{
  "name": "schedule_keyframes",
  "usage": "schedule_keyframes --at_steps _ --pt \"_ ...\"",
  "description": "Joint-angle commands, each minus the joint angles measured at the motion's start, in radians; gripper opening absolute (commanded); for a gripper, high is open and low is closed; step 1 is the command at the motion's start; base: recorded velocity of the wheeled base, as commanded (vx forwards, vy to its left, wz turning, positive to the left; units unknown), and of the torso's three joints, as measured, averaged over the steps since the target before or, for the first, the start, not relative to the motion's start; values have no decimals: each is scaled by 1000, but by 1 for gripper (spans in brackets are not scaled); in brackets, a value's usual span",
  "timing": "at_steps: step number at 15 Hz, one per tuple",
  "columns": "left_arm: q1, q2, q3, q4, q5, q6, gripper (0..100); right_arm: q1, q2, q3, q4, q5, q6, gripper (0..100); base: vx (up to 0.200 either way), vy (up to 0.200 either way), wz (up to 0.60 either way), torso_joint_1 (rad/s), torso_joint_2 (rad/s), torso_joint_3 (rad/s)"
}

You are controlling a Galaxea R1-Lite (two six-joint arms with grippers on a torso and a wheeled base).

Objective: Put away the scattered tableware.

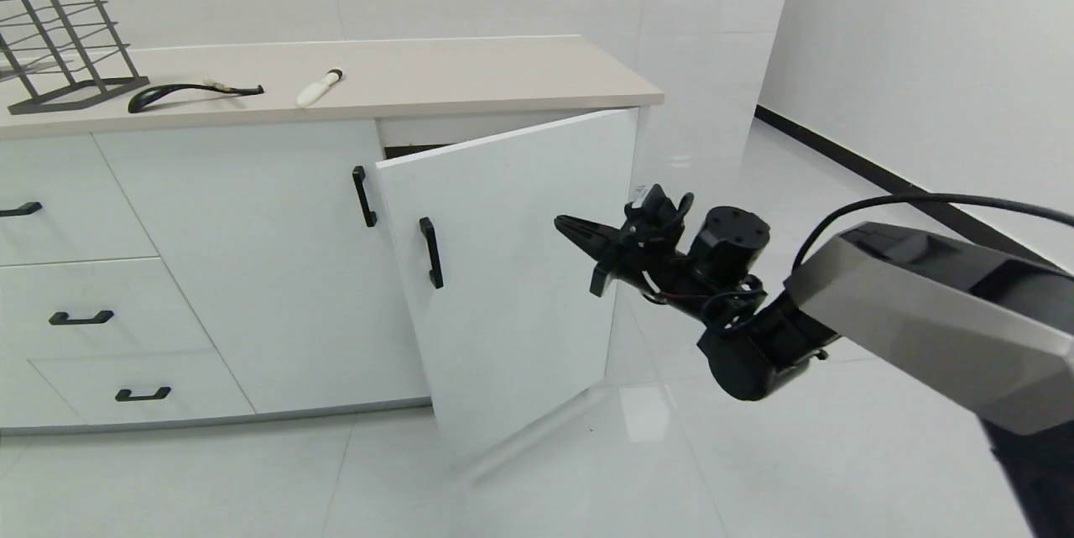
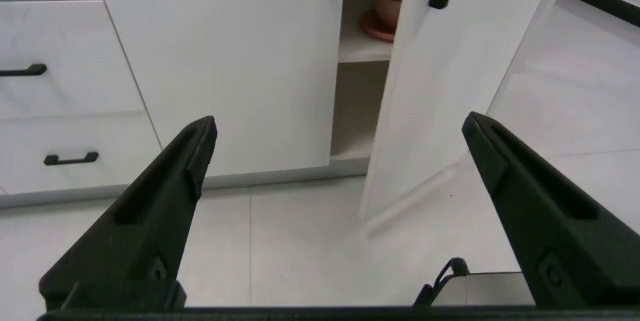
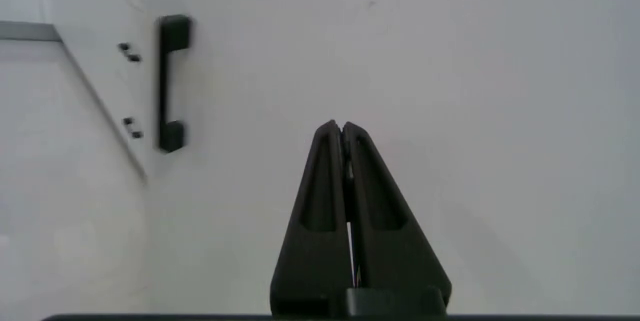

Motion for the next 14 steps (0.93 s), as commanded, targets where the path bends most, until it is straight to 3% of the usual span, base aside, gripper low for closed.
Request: schedule_keyframes --at_steps 1,3,6,7,10,14 --pt "0 0 0 0 0 0 100 12 -342 385 -66 41 -5 0 0 0 0 0 0 0" --pt "0 0 0 0 0 0 100 -7 -620 627 -66 48 -8 0 0 0 0 0 0 0" --pt "0 0 0 0 0 0 100 -37 -876 842 -62 45 -30 0 0 0 0 0 0 0" --pt "0 0 0 0 0 0 100 -86 -968 920 -62 45 -33 0 0 0 0 0 0 0" --pt "0 0 0 0 0 0 100 -240 -1196 1064 -45 47 -53 0 0 0 0 0 0 0" --pt "0 0 0 0 0 0 100 -352 -1503 1117 104 45 -65 0 0 0 0 0 0 0"
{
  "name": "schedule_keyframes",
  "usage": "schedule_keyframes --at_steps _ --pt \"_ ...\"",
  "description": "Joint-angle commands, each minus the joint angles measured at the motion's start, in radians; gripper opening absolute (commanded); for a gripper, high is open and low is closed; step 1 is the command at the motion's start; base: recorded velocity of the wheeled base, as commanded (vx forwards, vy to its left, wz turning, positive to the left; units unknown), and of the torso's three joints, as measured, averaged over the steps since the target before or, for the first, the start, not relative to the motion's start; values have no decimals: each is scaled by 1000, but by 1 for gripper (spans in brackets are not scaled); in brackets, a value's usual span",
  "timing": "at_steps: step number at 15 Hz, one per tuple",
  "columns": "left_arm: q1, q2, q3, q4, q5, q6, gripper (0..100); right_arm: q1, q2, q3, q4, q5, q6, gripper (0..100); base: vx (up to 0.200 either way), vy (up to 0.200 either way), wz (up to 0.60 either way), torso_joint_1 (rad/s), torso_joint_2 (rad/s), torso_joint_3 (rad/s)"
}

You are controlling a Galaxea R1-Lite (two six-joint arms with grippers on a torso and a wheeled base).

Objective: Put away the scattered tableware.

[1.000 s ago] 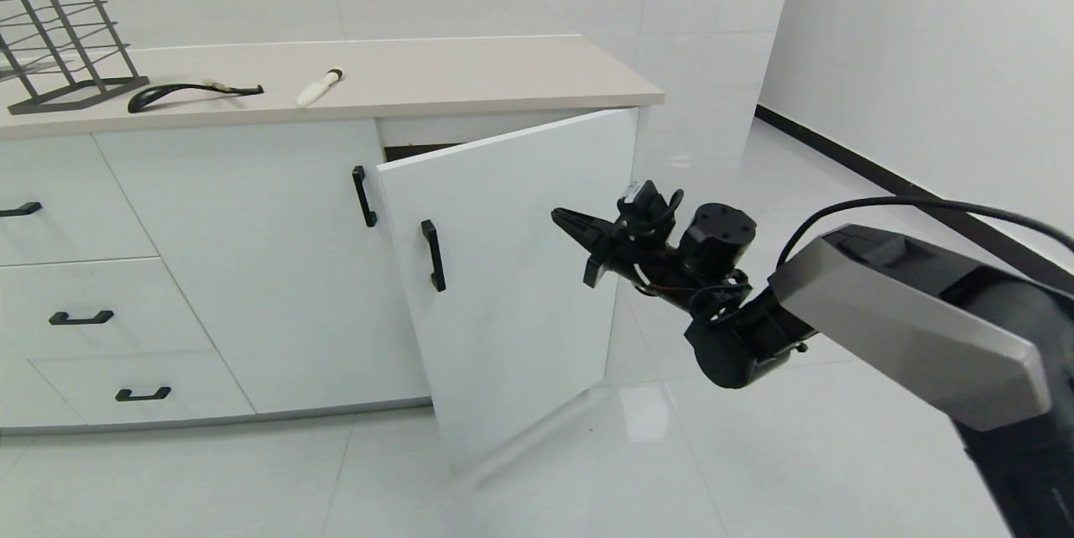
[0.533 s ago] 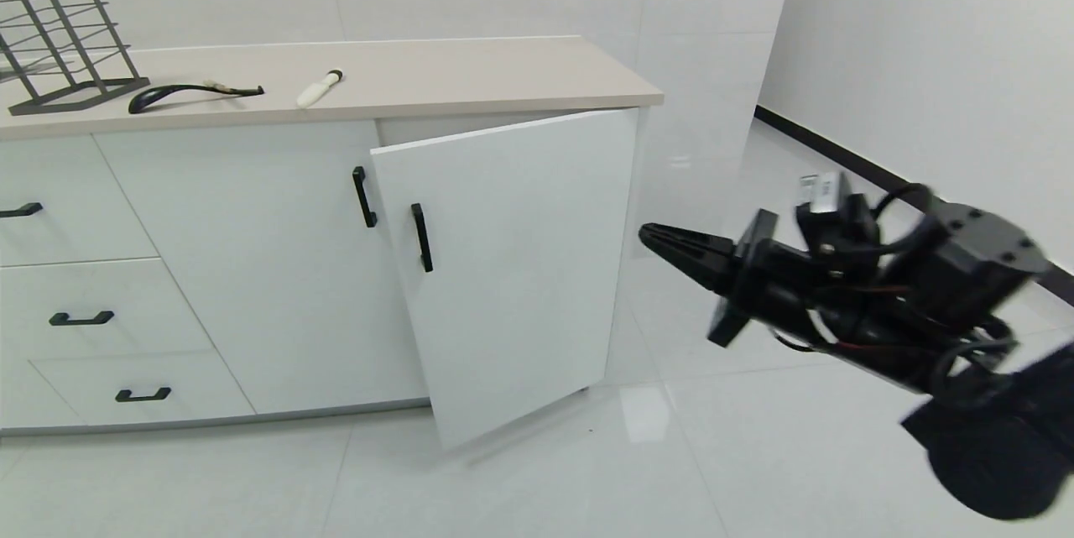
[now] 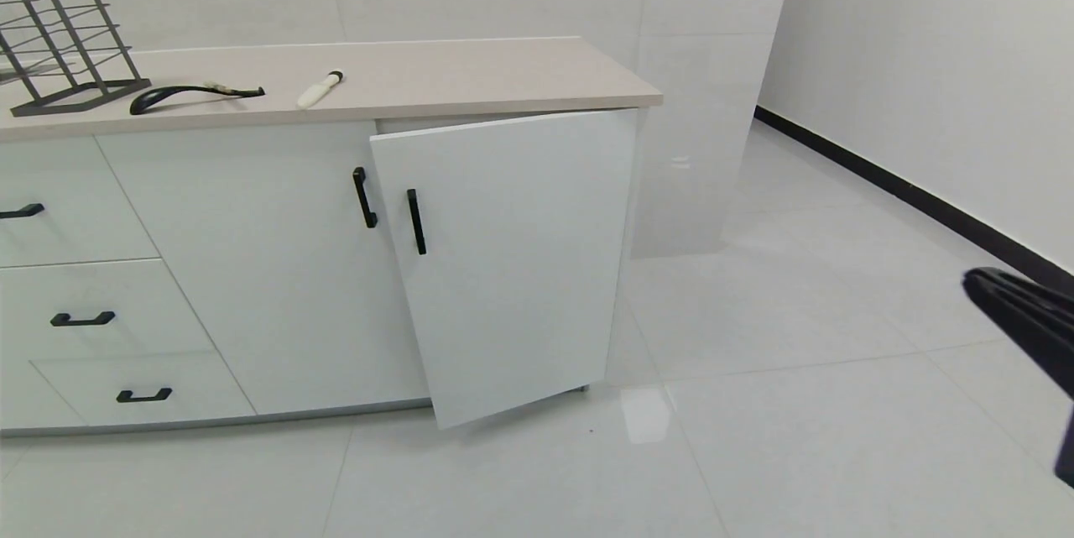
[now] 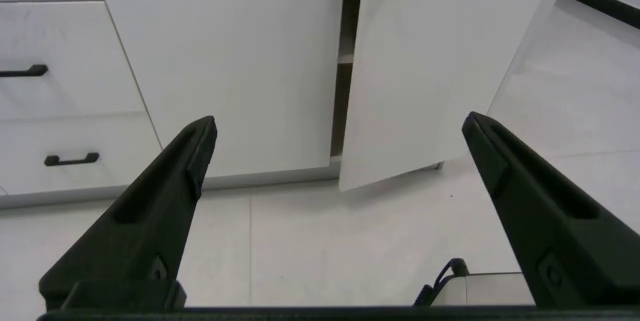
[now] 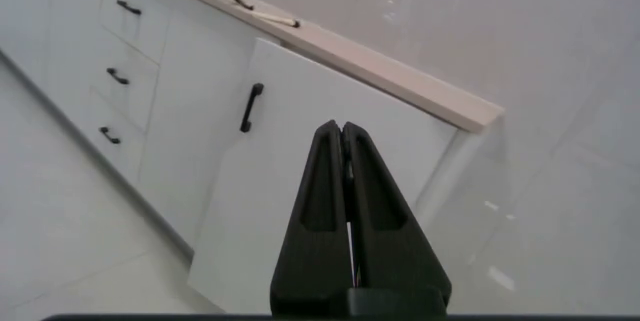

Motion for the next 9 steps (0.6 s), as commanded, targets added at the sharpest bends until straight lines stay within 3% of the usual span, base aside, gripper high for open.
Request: schedule_keyframes --at_steps 1,6,9 --pt "0 0 0 0 0 0 100 -118 -434 48 249 -1 -6 0 0 0 0 0 0 0" --pt "0 0 0 0 0 0 100 -190 -914 37 827 -9 -6 0 0 0 0 0 0 0" --pt "0 0 0 0 0 1 100 -217 -1042 39 993 -13 -6 0 0 0 0 0 0 0"
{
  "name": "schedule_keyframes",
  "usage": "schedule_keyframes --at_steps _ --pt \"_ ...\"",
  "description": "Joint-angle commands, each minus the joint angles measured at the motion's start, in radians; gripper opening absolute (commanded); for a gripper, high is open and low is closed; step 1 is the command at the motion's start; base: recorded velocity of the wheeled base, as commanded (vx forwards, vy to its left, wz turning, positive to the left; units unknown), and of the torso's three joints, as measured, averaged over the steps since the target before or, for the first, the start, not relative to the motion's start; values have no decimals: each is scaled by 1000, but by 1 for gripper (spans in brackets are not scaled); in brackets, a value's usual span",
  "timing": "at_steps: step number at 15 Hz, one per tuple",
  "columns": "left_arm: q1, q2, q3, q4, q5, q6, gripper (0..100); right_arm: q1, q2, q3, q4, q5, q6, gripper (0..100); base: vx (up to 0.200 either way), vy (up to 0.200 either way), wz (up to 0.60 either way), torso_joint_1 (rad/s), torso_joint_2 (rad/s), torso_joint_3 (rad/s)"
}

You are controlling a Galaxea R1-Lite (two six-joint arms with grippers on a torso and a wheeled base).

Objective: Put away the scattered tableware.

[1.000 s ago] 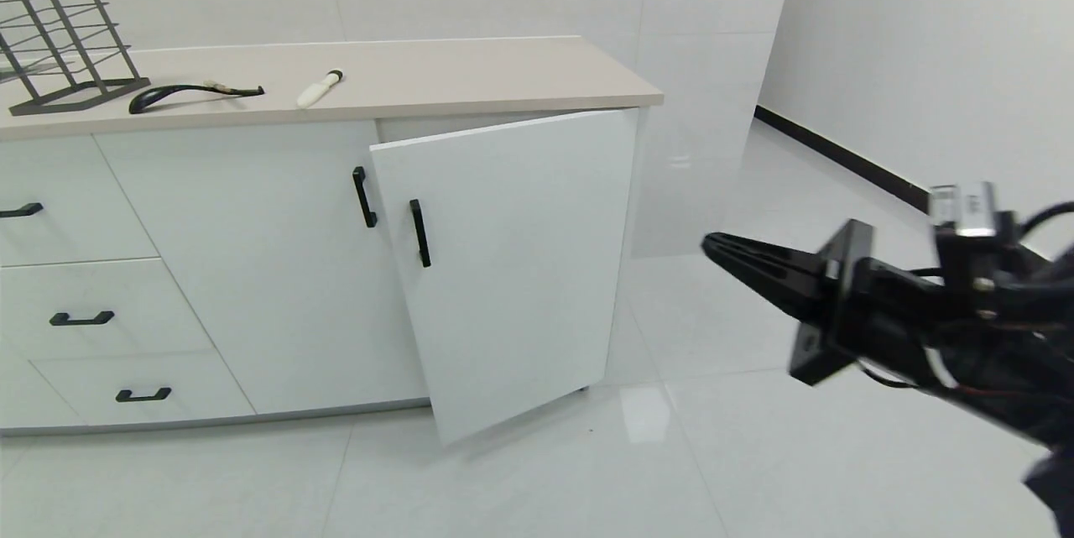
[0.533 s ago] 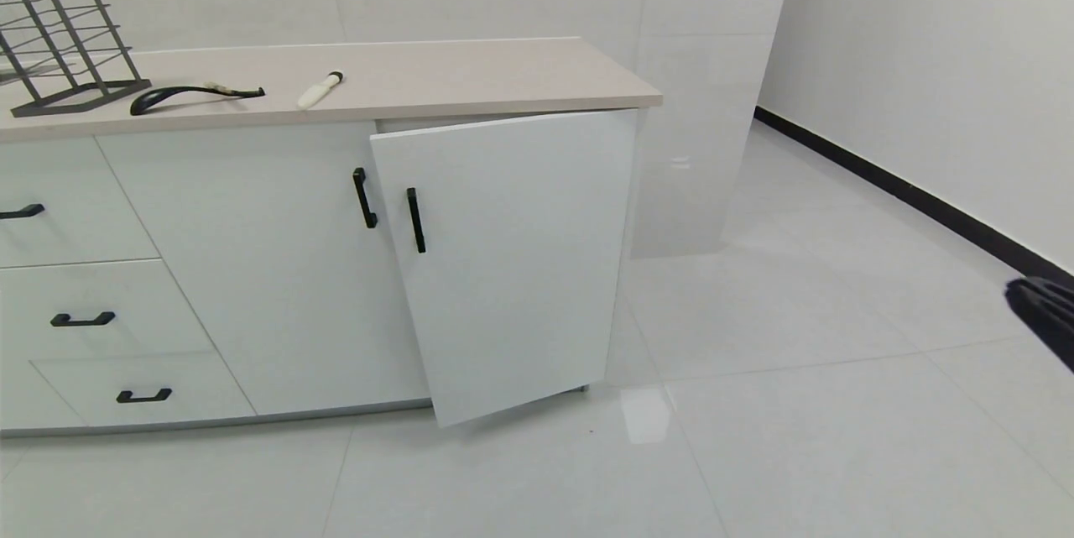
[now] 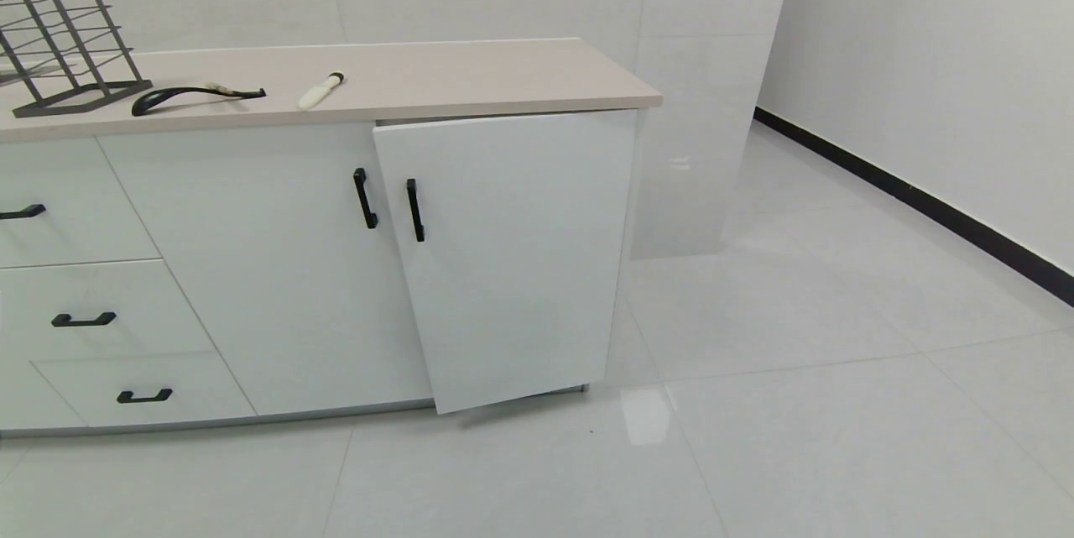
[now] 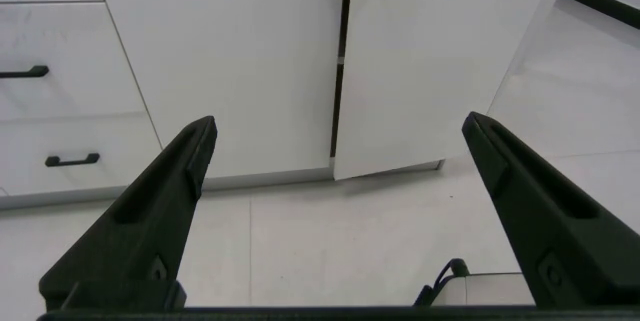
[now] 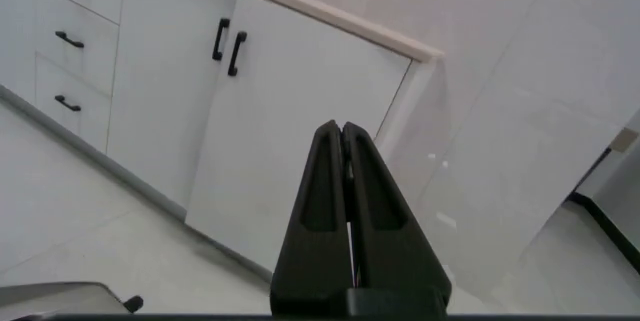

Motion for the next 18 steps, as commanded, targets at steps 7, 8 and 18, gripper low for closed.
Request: schedule_keyframes --at_steps 7,8,18 --pt "0 0 0 1 0 0 100 -50 -281 7 444 -259 61 0 0 0 0 0 0 0" --pt "0 0 0 0 0 0 100 -50 -282 7 470 -274 70 0 0 0 0 0 0 0" --pt "0 0 0 1 63 15 100 -48 -282 4 536 -569 217 0 0 0 0 0 0 0"
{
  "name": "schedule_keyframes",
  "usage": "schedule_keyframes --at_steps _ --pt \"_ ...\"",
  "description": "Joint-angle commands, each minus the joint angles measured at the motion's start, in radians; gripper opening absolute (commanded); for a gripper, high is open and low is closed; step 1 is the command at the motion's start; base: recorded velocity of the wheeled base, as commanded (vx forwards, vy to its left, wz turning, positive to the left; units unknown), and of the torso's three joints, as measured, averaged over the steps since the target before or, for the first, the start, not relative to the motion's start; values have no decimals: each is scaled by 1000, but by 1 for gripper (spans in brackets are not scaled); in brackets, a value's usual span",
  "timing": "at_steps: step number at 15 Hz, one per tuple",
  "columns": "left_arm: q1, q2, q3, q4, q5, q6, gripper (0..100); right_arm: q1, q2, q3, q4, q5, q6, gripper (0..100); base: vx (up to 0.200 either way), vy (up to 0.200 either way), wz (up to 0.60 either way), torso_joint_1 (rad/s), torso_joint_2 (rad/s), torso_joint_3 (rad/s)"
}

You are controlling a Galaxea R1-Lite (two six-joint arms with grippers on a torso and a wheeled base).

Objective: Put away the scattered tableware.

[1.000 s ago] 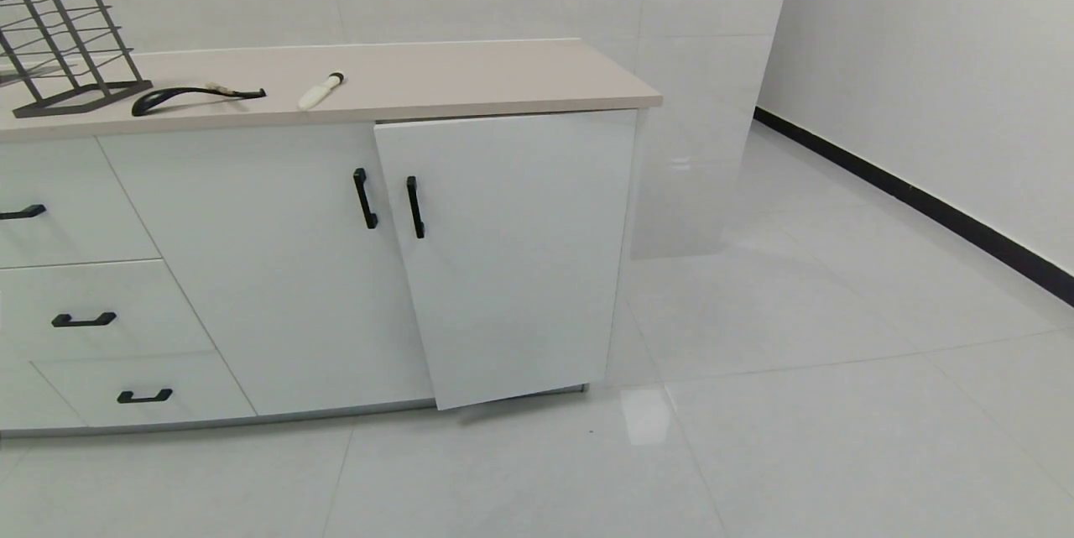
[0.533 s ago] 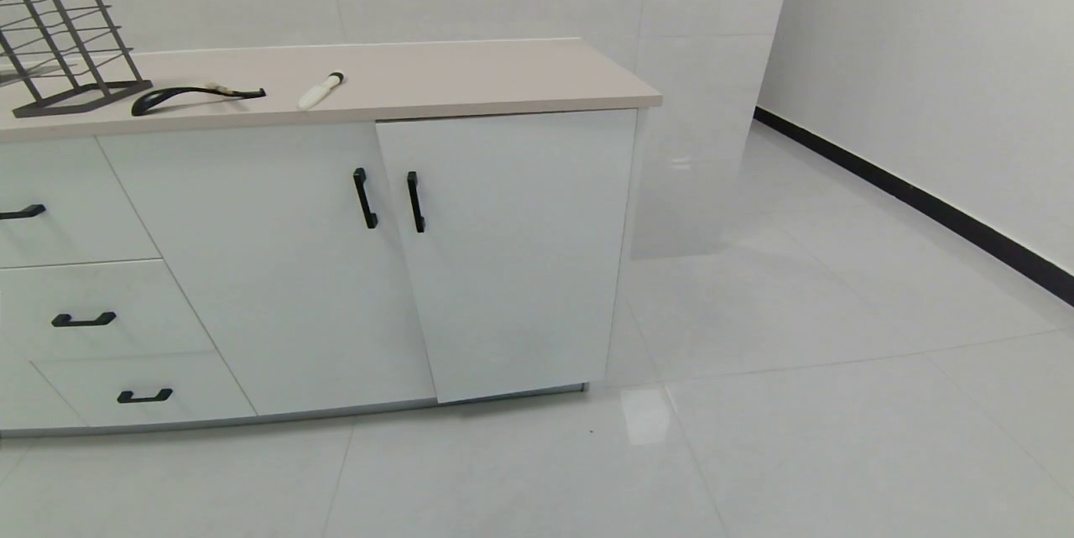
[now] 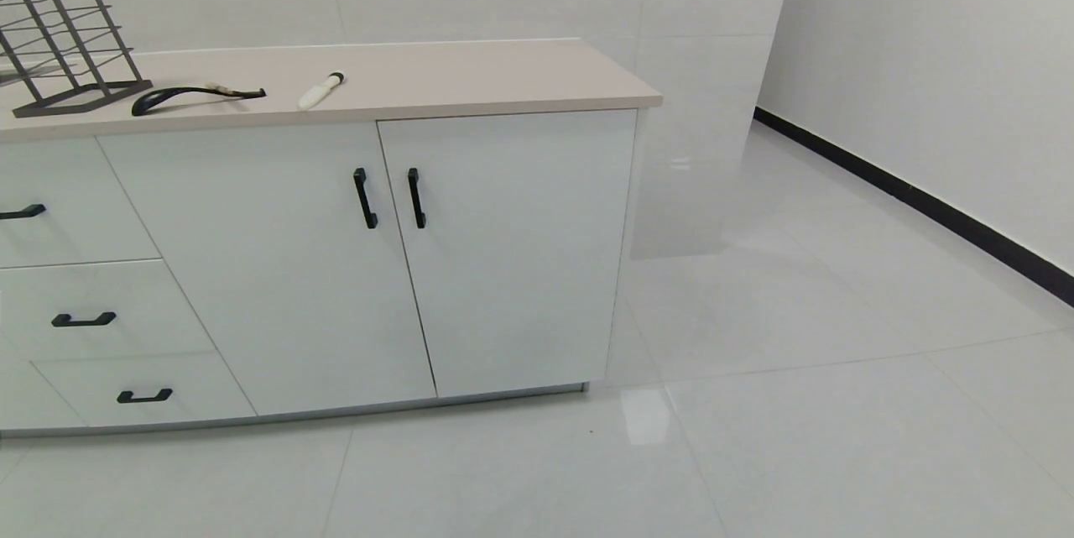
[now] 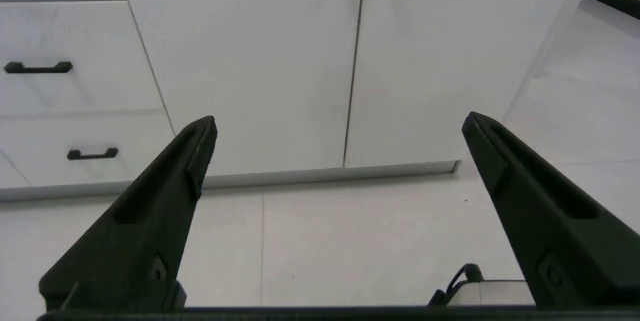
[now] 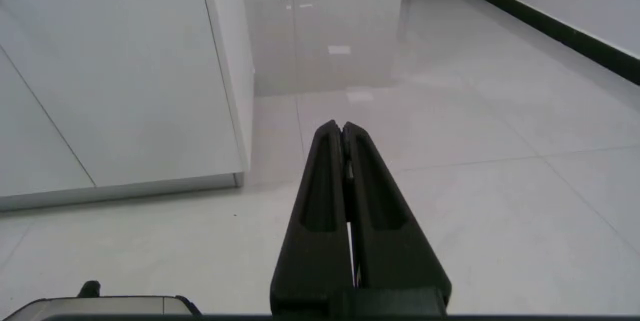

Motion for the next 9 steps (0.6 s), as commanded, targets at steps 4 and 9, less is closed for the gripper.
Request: schedule_keyframes --at_steps 4,9 --pt "0 0 0 1 1 17 100 0 6 -1 0 -3 -5 0 0 0 150 1 4 1" --pt "0 0 0 1 0 15 100 0 6 -1 0 -3 -3 0 0 0 600 2 3 6"
